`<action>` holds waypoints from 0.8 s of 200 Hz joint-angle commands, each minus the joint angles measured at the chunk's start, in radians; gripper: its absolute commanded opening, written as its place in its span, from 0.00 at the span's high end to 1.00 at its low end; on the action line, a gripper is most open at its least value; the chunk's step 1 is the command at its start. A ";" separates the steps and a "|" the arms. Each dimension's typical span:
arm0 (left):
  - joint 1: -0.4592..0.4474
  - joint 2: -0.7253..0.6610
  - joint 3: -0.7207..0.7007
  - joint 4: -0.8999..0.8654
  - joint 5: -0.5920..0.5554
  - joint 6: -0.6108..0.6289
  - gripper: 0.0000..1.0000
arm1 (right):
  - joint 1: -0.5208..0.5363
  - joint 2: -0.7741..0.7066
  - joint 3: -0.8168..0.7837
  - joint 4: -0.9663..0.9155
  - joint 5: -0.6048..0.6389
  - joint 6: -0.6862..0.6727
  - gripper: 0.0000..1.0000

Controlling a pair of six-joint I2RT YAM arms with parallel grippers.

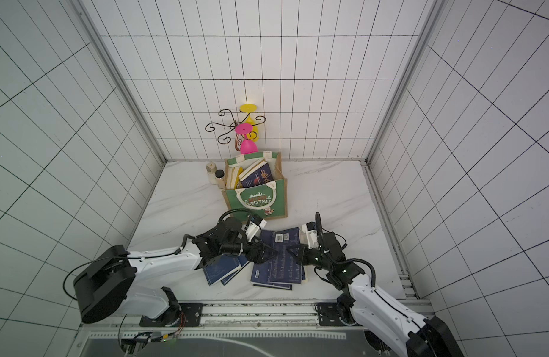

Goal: Put the books into the canvas bag
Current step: Pick up the book from the book.

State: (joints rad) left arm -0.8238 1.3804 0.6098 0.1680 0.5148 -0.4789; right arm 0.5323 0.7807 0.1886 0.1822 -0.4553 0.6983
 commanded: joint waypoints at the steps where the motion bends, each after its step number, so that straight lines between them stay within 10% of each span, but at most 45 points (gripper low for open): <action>1: 0.024 -0.032 -0.022 0.023 0.068 0.027 0.03 | -0.020 -0.017 -0.060 0.159 -0.113 0.000 0.98; 49: 0.028 -0.042 -0.057 0.083 0.112 0.002 0.03 | -0.023 -0.044 -0.155 0.534 -0.288 0.117 1.00; 116: 0.024 -0.074 -0.100 0.279 0.250 -0.070 0.03 | -0.023 -0.076 -0.127 0.556 -0.376 0.131 1.00; 160: 0.022 -0.117 -0.067 0.281 0.256 -0.081 0.29 | -0.023 -0.027 -0.130 0.564 -0.376 0.129 1.00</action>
State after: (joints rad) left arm -0.7986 1.2903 0.5175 0.3897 0.7406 -0.5491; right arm 0.5148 0.7498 0.0715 0.6651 -0.8051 0.8188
